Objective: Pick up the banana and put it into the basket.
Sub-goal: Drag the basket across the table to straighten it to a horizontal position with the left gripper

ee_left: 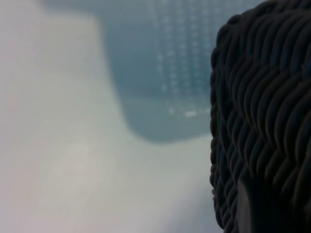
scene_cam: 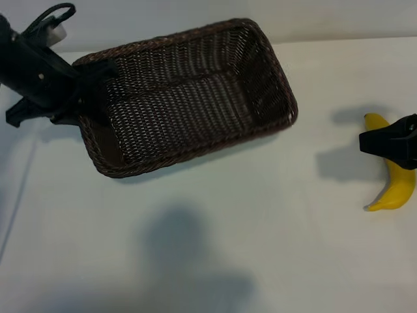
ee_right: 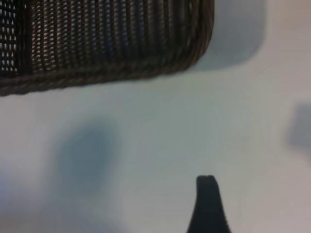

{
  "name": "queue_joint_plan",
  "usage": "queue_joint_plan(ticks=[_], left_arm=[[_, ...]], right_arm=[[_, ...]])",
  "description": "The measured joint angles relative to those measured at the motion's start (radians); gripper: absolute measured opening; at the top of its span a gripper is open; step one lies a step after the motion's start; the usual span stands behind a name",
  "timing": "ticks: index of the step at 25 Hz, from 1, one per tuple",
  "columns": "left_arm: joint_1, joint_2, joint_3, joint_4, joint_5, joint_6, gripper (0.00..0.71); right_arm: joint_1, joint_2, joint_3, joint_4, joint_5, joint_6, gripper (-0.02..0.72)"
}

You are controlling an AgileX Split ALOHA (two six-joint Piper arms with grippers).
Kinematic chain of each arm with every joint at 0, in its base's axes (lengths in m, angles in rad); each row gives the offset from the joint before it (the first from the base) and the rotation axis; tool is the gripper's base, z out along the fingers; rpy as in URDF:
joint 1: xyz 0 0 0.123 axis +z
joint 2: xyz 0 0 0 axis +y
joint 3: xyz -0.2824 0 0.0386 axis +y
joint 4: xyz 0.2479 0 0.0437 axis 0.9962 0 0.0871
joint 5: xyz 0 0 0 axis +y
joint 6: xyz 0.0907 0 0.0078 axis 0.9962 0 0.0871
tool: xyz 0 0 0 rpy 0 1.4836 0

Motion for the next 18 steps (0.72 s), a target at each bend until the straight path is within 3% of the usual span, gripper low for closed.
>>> queue_joint_plan(ticks=[9,18], left_arm=[[0.0,0.133,-0.143,-0.03,0.201,0.228,0.155],[0.0,0.231,-0.173,-0.054,0.162,0.271,0.155]], right_arm=[[0.0,0.0,0.0,0.0,0.0,0.0,0.516],[0.0,0.0,0.0,0.0,0.0,0.0,0.516]])
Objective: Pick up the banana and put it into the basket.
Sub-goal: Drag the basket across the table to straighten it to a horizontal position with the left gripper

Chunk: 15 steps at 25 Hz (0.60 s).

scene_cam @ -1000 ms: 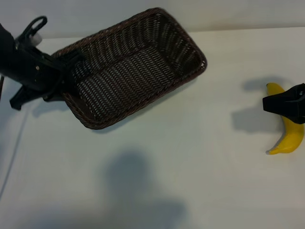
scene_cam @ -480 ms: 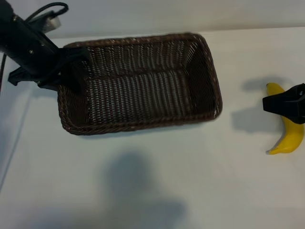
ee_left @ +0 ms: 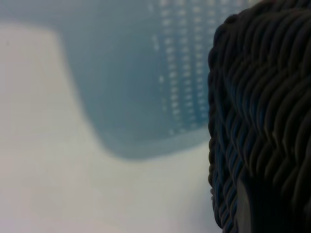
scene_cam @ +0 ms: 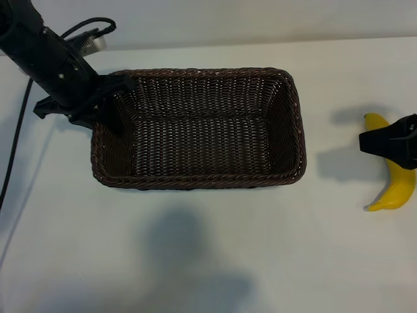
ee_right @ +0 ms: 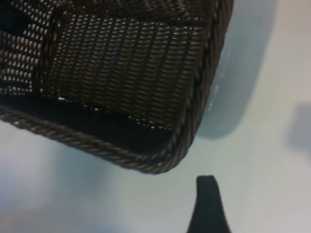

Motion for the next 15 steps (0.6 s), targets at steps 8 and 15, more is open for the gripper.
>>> queue_joint_plan(ticks=[8,15], left_arm=[[-0.01,0.054,-0.001,-0.069,-0.018,0.064,0.155],[-0.035,0.093,-0.001,-0.07,-0.037,0.079,0.155]], right_arm=[[0.0,0.0,0.0,0.0,0.0,0.0,0.516],[0.0,0.0,0.0,0.0,0.0,0.0,0.516]])
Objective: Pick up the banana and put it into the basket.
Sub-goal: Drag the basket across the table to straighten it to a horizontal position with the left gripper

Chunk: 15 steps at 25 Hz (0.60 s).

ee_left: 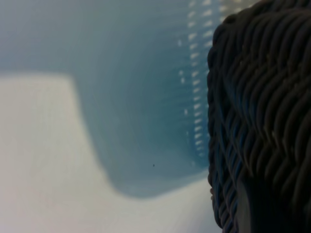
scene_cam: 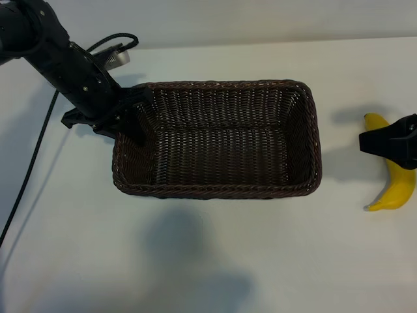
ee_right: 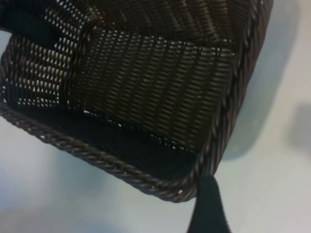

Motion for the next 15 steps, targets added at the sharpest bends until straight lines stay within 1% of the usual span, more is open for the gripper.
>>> queue_joint_plan(ticks=[15], left_arm=[[0.0,0.034,-0.003,0.01,-0.02,0.005,0.155]], right_arm=[[0.0,0.0,0.0,0.0,0.0,0.0,0.516]])
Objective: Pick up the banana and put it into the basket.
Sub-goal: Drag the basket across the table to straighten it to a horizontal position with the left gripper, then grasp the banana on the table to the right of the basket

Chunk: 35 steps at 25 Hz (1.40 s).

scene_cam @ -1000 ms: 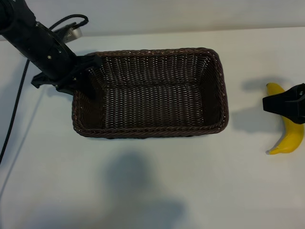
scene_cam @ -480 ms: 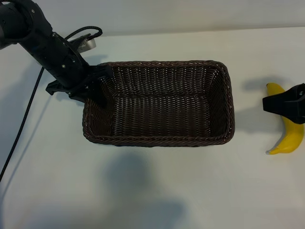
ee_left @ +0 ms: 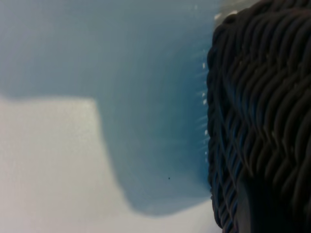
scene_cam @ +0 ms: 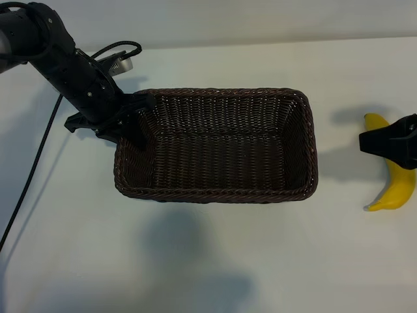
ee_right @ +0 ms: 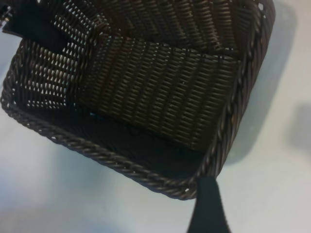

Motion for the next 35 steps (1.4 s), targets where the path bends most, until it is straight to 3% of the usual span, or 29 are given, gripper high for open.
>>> queue_joint_plan(ticks=[8,16,19,25,35], left_arm=[[0.0,0.0,0.0,0.0,-0.004,0.0,0.181],[0.0,0.0,-0.014,-0.036,0.003,0.001,0.484],[0.0,0.0,-0.02,-0.032,0.024,-0.002,0.546],[0.0,-0.023,-0.085,-0.004,0.086,-0.026,0.554],[0.0,-0.033,-0.261,0.192,0.128,-0.126,0.554]], right_arm=[[0.0,0.0,0.0,0.0,0.0,0.0,0.516],[0.0,0.0,0.0,0.0,0.0,0.0,0.516],[0.0,0.0,0.0,0.0,0.0,0.0,0.516],[0.0,0.0,0.0,0.0,0.0,0.0,0.516],[0.0,0.0,0.0,0.0,0.0,0.0,0.516]])
